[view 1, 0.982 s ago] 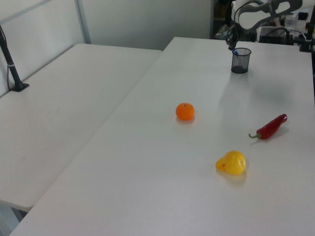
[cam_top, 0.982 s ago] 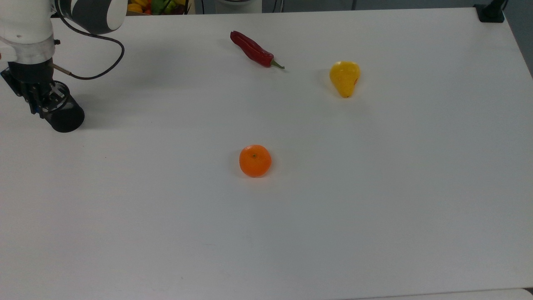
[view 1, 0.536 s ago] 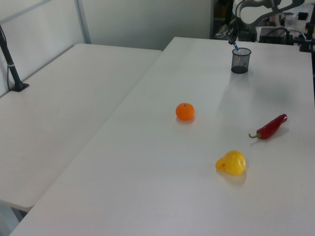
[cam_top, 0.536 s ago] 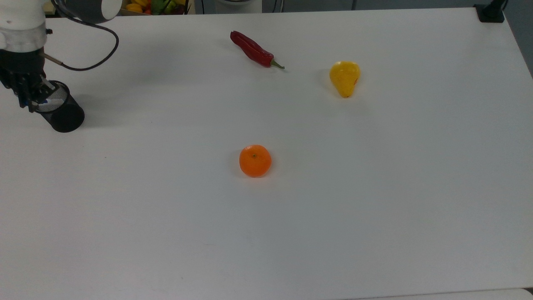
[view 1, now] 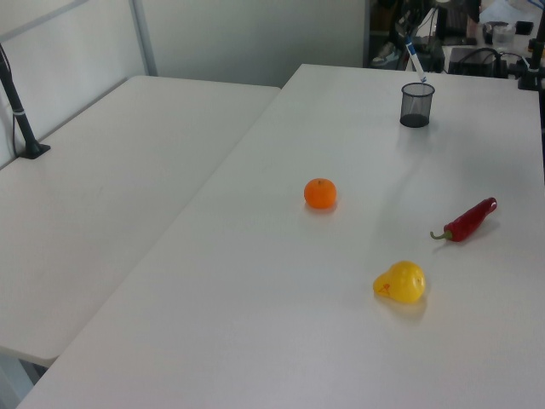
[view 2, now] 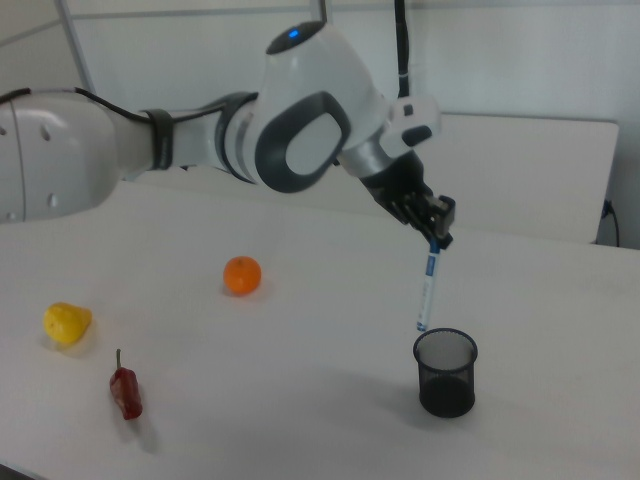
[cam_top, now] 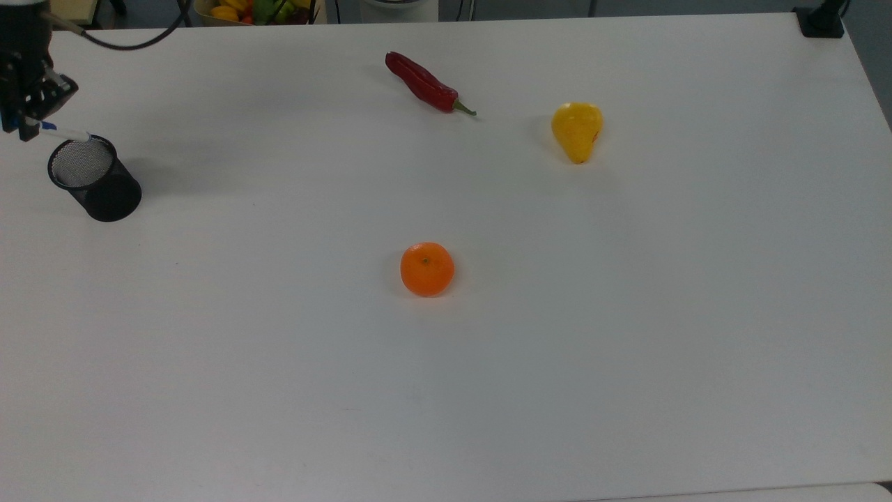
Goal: Take marker pen
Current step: 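Lift the marker straight up out of the mesh cup, then carry the marker toward the orange and lower it to the table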
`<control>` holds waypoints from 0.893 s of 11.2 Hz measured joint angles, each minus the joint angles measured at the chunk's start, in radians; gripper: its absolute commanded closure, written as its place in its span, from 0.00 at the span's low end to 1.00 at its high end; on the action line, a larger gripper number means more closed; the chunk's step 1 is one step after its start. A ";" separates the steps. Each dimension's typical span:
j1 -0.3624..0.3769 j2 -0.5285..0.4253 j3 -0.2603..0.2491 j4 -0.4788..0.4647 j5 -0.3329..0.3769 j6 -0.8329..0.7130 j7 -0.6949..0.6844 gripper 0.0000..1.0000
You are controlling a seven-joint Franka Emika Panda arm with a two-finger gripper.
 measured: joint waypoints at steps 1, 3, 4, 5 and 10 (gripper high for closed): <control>0.021 -0.025 0.000 0.000 0.010 -0.024 0.004 0.87; 0.063 -0.080 0.001 0.001 0.042 -0.101 0.005 0.87; 0.088 -0.114 0.003 0.001 0.058 -0.148 0.006 0.87; 0.115 -0.142 0.006 0.001 0.082 -0.196 0.006 0.87; 0.242 -0.189 0.105 0.000 0.160 -0.355 0.082 0.88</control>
